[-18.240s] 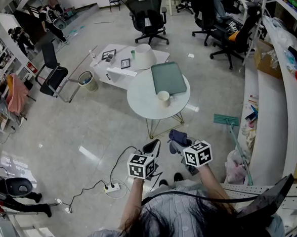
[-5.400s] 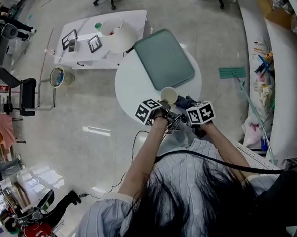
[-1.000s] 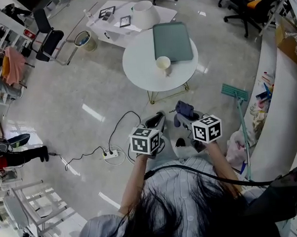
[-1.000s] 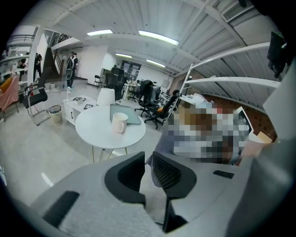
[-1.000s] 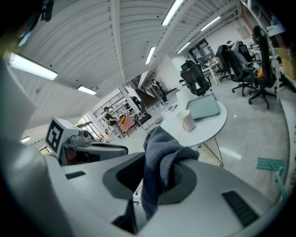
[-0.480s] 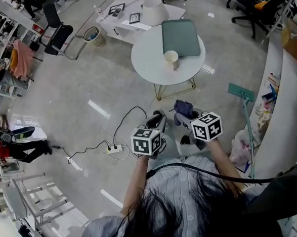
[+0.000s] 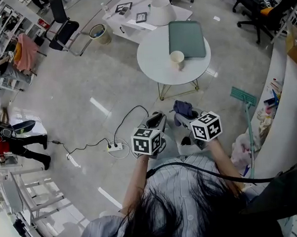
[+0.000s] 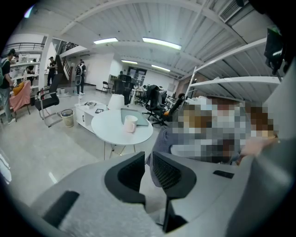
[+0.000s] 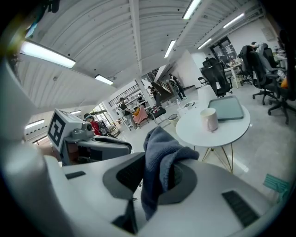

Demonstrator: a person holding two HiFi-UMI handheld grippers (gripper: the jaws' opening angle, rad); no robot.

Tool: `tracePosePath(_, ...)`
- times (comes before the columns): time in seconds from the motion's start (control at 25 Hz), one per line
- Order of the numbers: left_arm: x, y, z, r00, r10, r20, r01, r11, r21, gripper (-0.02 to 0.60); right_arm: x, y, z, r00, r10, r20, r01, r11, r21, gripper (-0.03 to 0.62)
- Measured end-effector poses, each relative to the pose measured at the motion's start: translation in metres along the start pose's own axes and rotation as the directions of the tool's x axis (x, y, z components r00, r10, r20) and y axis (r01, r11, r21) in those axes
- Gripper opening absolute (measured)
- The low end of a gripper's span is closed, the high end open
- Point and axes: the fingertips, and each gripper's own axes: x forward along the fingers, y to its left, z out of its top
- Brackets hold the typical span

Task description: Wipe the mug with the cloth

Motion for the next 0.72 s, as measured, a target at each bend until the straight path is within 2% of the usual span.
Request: tracePosePath(0.72, 0.0079, 0.0015, 0.0036, 1.0, -0.005, -0.008, 0.005, 1.0, 0.002, 0.066, 0.0019, -0.0082, 0.0011, 1.0, -0.007, -0.018, 0.006, 1.0, -0.014, 0.08)
